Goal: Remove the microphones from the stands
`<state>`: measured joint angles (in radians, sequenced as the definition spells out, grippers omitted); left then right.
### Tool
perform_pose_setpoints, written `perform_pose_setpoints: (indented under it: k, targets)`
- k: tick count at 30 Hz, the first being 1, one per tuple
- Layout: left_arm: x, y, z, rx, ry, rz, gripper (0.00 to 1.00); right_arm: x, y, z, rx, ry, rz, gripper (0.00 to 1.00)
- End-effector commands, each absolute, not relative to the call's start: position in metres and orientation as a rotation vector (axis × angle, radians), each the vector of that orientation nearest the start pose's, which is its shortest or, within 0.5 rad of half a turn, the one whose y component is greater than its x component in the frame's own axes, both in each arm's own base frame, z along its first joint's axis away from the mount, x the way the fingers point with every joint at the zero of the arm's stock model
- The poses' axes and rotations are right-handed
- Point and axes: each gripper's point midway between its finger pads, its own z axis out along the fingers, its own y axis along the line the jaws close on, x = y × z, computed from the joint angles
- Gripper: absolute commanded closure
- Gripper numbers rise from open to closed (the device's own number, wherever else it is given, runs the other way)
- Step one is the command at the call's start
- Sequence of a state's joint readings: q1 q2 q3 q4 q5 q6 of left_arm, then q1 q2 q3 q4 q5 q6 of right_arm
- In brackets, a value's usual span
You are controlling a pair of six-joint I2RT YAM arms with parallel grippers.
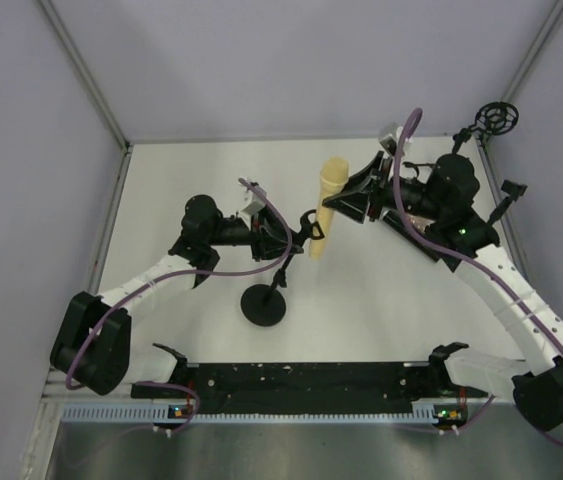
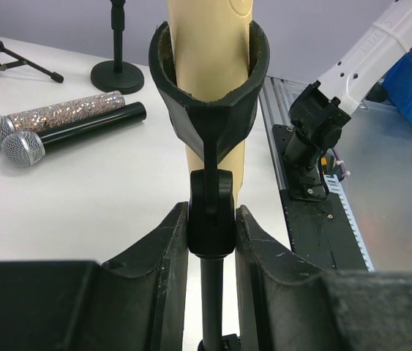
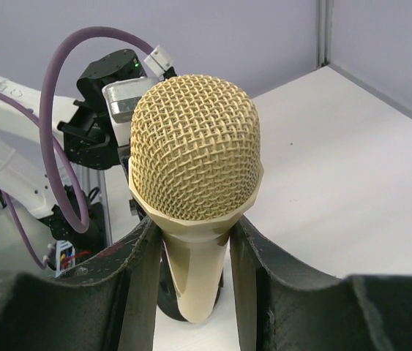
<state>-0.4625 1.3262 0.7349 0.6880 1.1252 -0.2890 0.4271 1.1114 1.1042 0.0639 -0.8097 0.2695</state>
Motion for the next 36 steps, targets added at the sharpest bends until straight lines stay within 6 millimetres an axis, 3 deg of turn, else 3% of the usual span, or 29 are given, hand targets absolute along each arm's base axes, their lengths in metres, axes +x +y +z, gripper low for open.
perform_pose_setpoints:
  k: [1, 12, 19, 25, 36]
  targets:
    - [0.217, -0.293, 0.260, 1.140, 1.274, -1.400, 1.00, 0.255, 0.247, 0.441, -0.721, 1.274, 1.079, 1.00]
    - [0.215, -0.292, 0.252, 1.168, 1.280, -1.398, 1.00, 0.264, 0.230, 0.472, -0.645, 1.252, 1.008, 1.00]
    - [0.213, -0.291, 0.251, 1.173, 1.278, -1.396, 1.00, 0.267, 0.219, 0.478, -0.628, 1.248, 0.950, 1.00]
    - [0.221, -0.286, 0.259, 1.136, 1.275, -1.356, 1.00, 0.275, 0.209, 0.465, -0.651, 1.275, 0.820, 1.00]
    - [0.240, -0.260, 0.278, 1.022, 1.238, -1.264, 1.00, 0.290, 0.187, 0.403, -0.763, 1.429, 0.556, 1.00]
